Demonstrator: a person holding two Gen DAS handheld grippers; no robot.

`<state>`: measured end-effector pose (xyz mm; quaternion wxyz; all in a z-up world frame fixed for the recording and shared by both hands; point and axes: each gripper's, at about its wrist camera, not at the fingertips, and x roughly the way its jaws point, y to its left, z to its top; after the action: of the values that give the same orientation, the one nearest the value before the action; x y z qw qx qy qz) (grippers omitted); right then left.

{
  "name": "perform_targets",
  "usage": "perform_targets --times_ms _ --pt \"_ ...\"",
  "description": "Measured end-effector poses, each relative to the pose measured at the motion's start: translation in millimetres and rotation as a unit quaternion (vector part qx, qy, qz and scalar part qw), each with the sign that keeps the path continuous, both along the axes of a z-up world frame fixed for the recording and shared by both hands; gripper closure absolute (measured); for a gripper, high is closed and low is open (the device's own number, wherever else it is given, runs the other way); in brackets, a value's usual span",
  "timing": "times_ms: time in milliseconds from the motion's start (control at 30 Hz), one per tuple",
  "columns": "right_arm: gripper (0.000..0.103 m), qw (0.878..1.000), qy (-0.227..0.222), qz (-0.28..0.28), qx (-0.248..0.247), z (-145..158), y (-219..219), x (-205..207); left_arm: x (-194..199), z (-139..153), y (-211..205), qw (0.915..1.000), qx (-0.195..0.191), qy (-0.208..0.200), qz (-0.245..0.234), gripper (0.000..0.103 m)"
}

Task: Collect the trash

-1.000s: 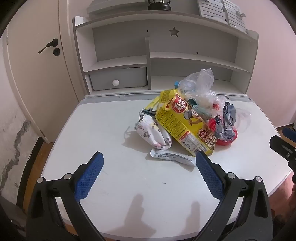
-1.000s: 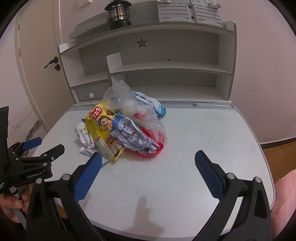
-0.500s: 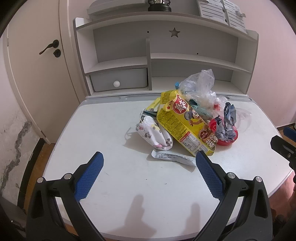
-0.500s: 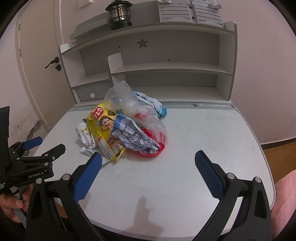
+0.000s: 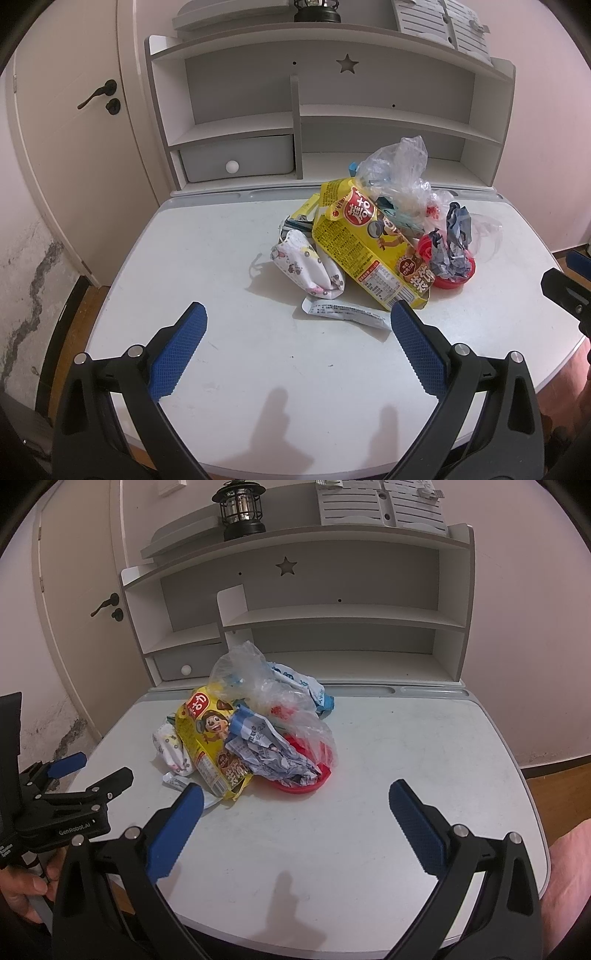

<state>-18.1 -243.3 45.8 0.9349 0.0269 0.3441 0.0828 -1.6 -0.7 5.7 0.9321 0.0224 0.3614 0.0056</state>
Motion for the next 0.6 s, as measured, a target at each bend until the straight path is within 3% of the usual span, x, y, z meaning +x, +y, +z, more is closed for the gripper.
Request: perform_targets --times_ms 600 --pt "0.006 1.000 -0.001 0.002 0.002 -0.5 0.7 -0.5 -0.8 -1.2 -0.6 1.0000 0.002 -0.001 0.000 0.006"
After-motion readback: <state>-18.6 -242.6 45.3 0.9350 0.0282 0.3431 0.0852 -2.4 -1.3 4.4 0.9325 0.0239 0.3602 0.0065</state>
